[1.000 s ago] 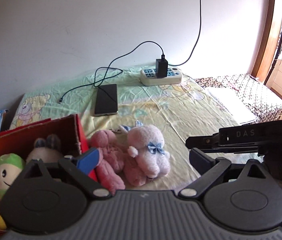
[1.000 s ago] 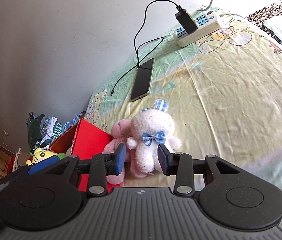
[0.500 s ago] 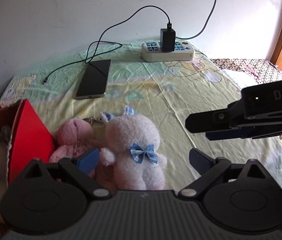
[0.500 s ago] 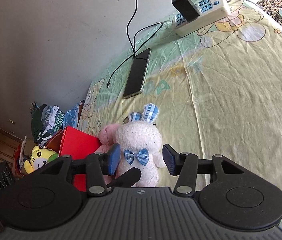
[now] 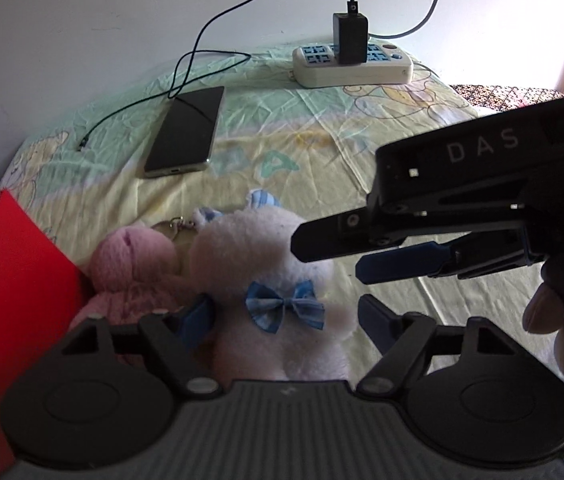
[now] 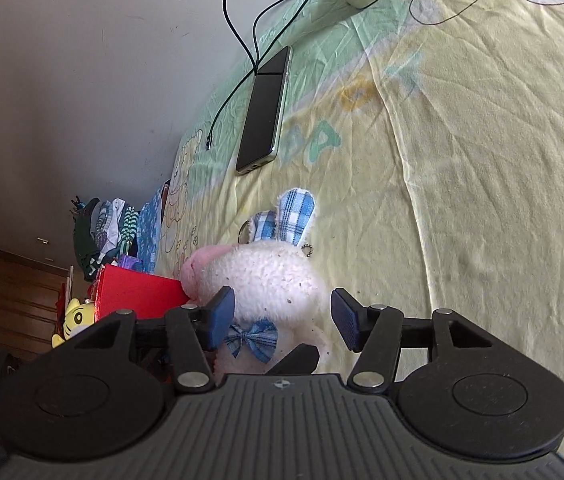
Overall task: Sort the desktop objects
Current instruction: 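Grasp the second white rabbit plush with blue bow with the right tool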
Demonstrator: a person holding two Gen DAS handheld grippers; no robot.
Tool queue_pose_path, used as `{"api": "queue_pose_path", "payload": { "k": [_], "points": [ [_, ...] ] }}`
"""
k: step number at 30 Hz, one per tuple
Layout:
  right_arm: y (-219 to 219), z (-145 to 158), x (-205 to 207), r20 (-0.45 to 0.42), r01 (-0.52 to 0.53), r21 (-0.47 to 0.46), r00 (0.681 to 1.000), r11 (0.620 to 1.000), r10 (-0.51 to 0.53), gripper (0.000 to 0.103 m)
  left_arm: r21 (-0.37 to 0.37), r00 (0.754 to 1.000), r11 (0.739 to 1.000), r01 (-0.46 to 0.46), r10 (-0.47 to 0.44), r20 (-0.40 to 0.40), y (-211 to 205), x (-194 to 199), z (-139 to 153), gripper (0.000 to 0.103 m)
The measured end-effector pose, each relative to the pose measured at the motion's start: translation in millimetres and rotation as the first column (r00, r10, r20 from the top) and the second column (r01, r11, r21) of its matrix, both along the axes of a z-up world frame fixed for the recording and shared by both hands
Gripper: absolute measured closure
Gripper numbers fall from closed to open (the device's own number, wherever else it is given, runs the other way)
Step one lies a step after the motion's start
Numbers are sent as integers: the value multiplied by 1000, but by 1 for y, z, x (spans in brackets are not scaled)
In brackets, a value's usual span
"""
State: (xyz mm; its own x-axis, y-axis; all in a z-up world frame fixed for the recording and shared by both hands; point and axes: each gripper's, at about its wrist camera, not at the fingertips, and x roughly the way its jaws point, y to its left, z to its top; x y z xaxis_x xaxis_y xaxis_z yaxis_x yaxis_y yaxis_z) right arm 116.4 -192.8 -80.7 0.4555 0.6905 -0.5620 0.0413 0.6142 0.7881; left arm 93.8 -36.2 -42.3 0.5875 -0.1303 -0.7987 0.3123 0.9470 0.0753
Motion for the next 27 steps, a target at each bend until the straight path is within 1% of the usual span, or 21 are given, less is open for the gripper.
{"api": "queue_pose_path", "payload": {
  "k": [3,7,9,12,14,18,21,27],
  "points": [
    [3,-7,6,-2,-11,32,1000,999,11,38,41,1000,999,7,-7,12,-4,2,-4,24],
    [7,-14,9,-7,-43,90,999,995,44,39,81,1000,997,8,-9,13,-8,4,-9,24],
    [7,-16,10,-12,-65,116,998,991,67,46,86,1000,996,7,-8,15,-9,4,-10,24],
    [4,-15,8,-18,-73,133,997,988,76,50,84,1000,996,4,-6,17,-10,1,-9,24],
    [1,-13,4,-15,-78,131,997,988,81,52,72,1000,997,1,-2,16,-10,-1,-7,26],
    [-10,-6,-9,-6,-78,107,997,991,79,53,10,1000,1000,12,-12,-4,-12,-10,-1,28],
    [-23,-4,-24,-17,-60,95,998,994,62,54,-16,999,999,46,-46,-10,-20,-23,1,31],
    [-41,11,-65,9,-16,65,1000,998,16,54,-48,991,990,133,-133,15,-36,-60,12,33]
  ]
}}
